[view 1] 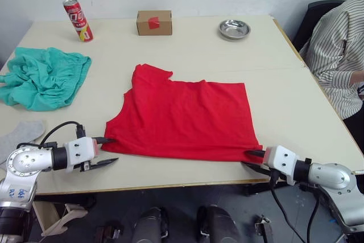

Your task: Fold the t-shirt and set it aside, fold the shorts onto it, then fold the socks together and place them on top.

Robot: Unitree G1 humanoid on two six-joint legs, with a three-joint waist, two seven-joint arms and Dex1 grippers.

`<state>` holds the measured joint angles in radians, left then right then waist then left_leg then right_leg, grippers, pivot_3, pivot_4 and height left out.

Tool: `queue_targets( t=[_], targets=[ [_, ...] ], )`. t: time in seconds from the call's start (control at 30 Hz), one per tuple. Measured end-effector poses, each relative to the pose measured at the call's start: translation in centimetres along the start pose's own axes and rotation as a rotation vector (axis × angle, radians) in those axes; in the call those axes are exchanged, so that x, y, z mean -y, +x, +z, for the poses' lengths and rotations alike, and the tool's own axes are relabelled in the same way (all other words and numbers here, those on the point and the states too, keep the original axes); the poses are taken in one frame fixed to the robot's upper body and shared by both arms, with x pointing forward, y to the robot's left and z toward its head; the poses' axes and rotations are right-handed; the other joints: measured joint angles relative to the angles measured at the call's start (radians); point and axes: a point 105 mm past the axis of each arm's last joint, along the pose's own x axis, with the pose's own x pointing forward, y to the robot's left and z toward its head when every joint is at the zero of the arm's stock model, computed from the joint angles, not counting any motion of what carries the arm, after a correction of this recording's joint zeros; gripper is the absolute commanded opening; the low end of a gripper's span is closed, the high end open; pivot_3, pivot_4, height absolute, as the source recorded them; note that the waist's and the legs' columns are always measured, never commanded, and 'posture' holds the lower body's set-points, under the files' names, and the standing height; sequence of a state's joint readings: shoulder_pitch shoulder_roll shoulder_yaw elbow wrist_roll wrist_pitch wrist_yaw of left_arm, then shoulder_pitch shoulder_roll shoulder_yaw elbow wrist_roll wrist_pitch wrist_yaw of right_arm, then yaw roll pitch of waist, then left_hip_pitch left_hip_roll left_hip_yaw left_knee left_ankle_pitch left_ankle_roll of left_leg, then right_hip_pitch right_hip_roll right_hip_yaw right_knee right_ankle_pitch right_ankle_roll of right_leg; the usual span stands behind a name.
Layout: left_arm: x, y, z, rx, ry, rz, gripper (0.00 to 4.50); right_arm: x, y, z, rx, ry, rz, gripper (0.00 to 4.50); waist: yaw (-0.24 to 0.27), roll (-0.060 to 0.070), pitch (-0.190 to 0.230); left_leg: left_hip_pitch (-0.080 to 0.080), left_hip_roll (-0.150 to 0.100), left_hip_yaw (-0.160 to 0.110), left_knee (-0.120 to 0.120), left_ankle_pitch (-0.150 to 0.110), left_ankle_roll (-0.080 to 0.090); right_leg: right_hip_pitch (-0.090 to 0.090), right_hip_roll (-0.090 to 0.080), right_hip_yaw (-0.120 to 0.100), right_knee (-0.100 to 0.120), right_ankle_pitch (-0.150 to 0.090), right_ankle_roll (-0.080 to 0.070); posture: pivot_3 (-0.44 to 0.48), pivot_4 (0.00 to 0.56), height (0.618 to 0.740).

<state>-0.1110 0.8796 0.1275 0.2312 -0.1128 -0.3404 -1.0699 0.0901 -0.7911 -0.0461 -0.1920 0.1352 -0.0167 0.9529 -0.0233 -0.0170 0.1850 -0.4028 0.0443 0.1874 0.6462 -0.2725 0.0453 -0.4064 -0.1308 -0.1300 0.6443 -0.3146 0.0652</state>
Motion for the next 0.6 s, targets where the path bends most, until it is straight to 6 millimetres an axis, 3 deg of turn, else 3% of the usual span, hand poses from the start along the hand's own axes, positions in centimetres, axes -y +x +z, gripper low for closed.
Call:
queue_targets(
  t=[0.03,0.2,0.37,0.6],
  targets=[
    [-0.1,0.2,-0.1,0.000,0.005,-0.004,1.48,0.0,0.0,0.0,-0.003,0.004,0.003,0.00,0.000,0.001,-0.001,0.000,0.000,0.000,0.000,0.000,0.000,0.001,0.000,0.000,0.000,0.000,0.000,0.000,0.150,0.740],
    [-0.5,1.0,-0.5,-0.017,0.025,-0.020,0.03,0.7,-0.3,-0.2,-0.045,0.003,0.009,0.00,0.004,0.010,-0.007,0.000,0.000,0.000,0.000,0.000,0.000,0.001,0.000,0.000,0.000,0.000,0.000,0.000,0.150,0.740],
    [0.0,0.7,-0.8,-0.023,0.016,-0.020,0.03,0.9,-0.5,-0.2,-0.066,0.016,0.019,0.00,0.003,0.011,-0.009,0.000,0.000,0.000,0.000,0.000,0.001,0.001,0.000,0.000,0.000,0.000,0.000,0.000,0.150,0.740],
    [3.1,-2.1,-0.8,-0.060,-0.106,-0.022,0.03,0.8,-0.8,-0.1,-0.068,0.032,0.069,0.00,-0.016,0.010,-0.009,0.000,0.001,0.000,-0.001,0.002,-0.002,0.000,0.002,0.000,0.000,-0.003,0.001,0.000,0.150,0.740]
  ],
)
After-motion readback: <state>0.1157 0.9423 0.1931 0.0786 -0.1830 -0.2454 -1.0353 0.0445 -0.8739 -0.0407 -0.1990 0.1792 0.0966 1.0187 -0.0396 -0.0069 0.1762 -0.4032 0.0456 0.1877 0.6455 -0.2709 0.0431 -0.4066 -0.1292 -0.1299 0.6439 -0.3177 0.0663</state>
